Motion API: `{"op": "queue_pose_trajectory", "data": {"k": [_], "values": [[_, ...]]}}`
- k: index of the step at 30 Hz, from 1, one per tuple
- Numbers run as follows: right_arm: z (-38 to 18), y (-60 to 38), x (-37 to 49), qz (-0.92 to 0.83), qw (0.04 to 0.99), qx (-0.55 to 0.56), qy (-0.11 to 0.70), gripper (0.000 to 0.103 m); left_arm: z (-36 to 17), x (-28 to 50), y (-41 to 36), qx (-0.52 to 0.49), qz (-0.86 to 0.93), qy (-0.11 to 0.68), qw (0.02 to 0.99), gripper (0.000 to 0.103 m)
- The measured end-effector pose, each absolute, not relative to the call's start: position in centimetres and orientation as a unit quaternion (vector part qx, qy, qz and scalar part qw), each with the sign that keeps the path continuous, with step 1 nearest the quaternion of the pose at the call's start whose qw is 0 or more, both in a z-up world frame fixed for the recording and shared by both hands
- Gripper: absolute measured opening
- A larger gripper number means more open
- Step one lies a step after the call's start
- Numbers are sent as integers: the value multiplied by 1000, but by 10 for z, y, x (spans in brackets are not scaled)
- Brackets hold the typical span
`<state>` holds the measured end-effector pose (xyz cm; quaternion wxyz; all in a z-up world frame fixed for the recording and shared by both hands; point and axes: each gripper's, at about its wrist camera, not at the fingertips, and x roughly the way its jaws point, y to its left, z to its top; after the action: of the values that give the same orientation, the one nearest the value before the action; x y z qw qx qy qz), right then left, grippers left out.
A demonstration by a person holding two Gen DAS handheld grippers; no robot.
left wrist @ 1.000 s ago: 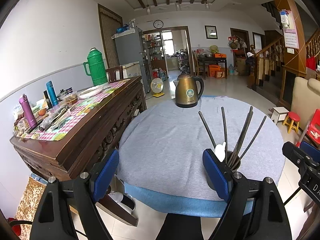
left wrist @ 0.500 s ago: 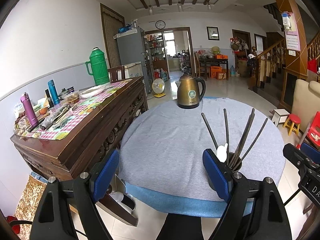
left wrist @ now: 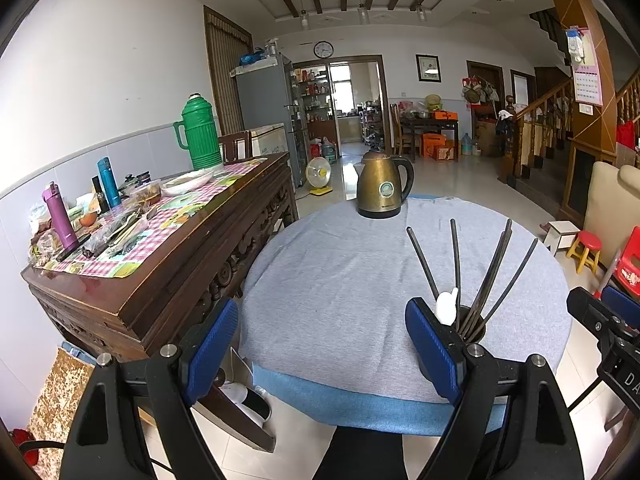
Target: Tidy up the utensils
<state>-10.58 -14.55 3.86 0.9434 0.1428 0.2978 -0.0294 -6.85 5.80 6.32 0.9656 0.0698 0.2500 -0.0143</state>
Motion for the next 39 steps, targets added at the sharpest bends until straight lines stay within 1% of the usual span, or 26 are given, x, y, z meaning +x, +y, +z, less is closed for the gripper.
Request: {"op": "queue_pose_trajectory", "data": {"k": [39], "values": [[44, -145, -108, -26, 945, 138, 296, 70, 58, -68, 64, 60, -9, 256, 965, 86]]}}
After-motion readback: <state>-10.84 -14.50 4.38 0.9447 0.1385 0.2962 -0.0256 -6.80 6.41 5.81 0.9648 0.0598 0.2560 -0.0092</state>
